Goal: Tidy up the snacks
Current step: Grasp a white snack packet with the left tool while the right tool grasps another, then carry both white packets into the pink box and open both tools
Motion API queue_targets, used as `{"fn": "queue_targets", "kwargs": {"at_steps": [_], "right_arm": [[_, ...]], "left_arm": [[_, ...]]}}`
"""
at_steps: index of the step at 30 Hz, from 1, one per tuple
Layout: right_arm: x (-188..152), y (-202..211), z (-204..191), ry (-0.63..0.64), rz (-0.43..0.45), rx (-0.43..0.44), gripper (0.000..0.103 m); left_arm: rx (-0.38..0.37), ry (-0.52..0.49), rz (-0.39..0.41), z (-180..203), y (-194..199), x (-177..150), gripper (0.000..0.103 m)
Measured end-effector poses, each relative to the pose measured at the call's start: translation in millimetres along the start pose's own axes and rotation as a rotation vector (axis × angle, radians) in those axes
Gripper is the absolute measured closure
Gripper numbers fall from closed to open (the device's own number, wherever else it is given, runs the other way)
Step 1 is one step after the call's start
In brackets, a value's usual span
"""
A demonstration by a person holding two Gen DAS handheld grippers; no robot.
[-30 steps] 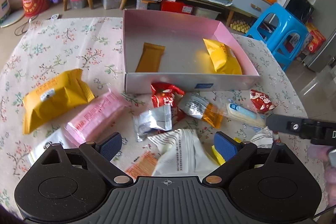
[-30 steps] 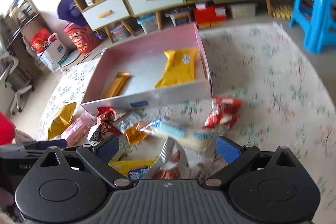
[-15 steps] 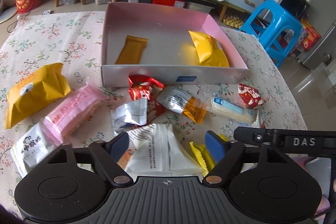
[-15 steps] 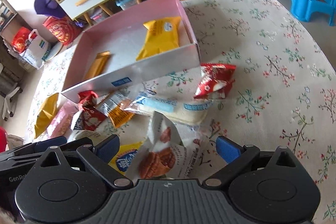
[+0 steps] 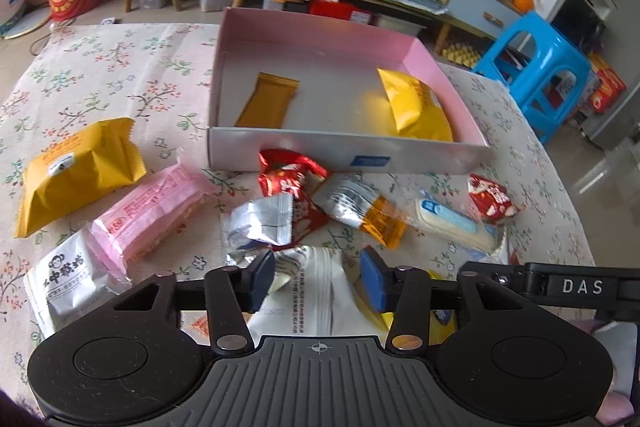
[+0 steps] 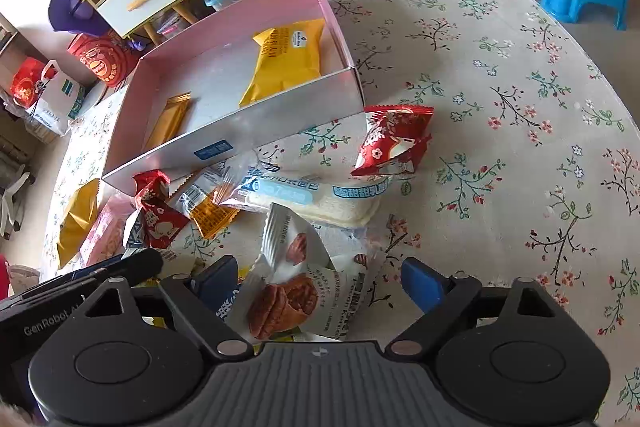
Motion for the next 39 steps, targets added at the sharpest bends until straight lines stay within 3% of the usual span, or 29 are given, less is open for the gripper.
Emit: {"fn": "queue_targets", "kwargs": {"at_steps": [10,19,39], "right_arm": [[-2,-2,1,-0.043,-0.039,0.039,0.042],[-2,1,-3,-0.033,-0.044,0.063,0.059],[8,20,-5,-0.03,0.008,0.071,0.074]], "left_arm": [[0.032,-0.058,-0.029,5,-6,-6,0.062],[0.023,-0.071,-0.015,8,-1,-6,0.078],[-0.032,-0.065,0.02,12,19,3,0.084]]}}
Point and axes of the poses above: each gripper's, at about its wrist camera, not at the fingertips, and y roughly against the way its jaws point, z to its right, x to its top, the point moved 5 cm from there along -y, roughly the way its jaws point, and after that the axes turned 9 degrees about y, right-handed, at the moved point
